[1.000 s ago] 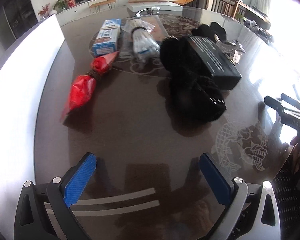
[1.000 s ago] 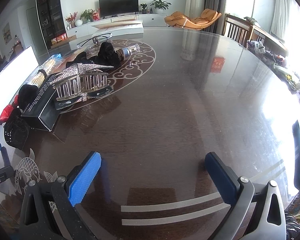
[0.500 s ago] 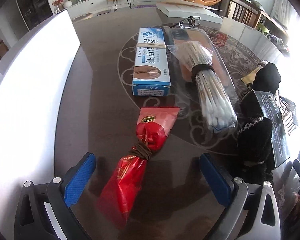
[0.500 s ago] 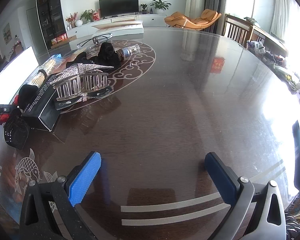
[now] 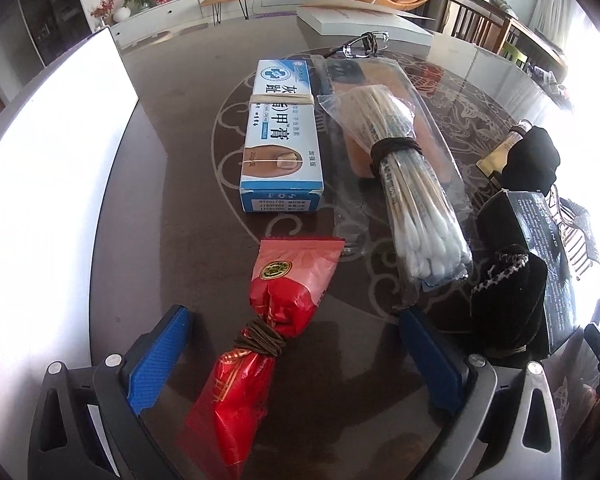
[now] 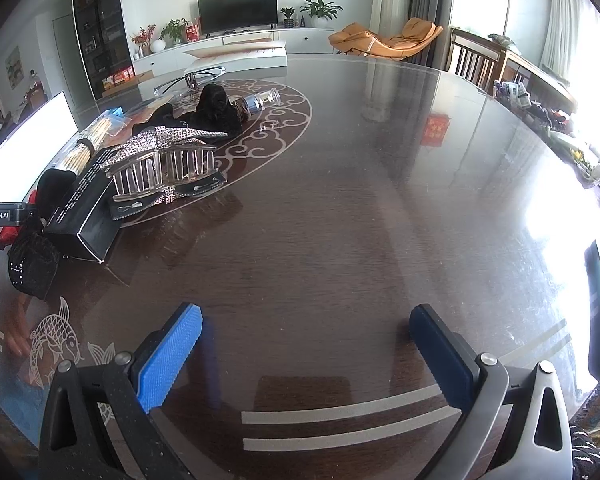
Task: Organize objects
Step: 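Move the left tool toward the red string-tied packet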
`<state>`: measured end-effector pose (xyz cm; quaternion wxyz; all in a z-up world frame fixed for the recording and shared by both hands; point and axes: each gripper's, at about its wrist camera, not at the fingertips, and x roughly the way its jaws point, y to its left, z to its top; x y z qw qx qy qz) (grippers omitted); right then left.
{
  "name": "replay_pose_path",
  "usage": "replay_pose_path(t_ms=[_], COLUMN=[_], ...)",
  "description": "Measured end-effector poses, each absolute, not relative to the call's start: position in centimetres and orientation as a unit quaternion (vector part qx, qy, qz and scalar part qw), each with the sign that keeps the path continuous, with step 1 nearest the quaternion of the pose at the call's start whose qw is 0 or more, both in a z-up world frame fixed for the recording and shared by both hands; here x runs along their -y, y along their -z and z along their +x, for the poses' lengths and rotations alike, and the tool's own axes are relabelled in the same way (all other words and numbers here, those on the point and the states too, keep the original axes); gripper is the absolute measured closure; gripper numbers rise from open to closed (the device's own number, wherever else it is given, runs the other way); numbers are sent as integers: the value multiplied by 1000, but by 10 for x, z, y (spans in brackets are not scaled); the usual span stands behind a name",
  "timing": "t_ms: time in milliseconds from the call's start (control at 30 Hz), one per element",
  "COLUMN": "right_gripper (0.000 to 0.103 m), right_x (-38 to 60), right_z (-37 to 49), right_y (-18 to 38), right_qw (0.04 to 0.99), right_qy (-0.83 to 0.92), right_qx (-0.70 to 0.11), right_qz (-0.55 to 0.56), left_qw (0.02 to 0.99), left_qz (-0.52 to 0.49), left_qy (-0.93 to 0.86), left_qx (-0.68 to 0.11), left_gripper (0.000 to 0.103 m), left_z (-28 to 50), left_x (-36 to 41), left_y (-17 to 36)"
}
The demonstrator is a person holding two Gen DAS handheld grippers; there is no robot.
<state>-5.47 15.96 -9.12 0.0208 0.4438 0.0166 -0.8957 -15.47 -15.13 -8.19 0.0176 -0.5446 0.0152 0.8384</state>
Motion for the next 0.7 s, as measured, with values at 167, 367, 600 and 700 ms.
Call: replay_pose_path(t_ms=[167,367,600,700], right_gripper=[0,0,0,0], right_x=[-159,-159,-159,-159], right_z=[-55,-54,-54,-55], right_y=[91,91,92,91], right_qw=[21,21,21,21], right_qy=[896,896,896,896], right_qx=[-17,-17,-17,-17], right_qz=[444,444,444,444], left_qw=[30,29,44,52], left_qz=[-542,-540,-540,-526], left_qy=[-840,-841,-840,-848], left_qx=[-23,-22,-34,-39], left_gripper=[0,0,9,38], left_z=[-157,-164,-146,-134], left_x=[148,146,150,146], left_y=[82,83,77,70])
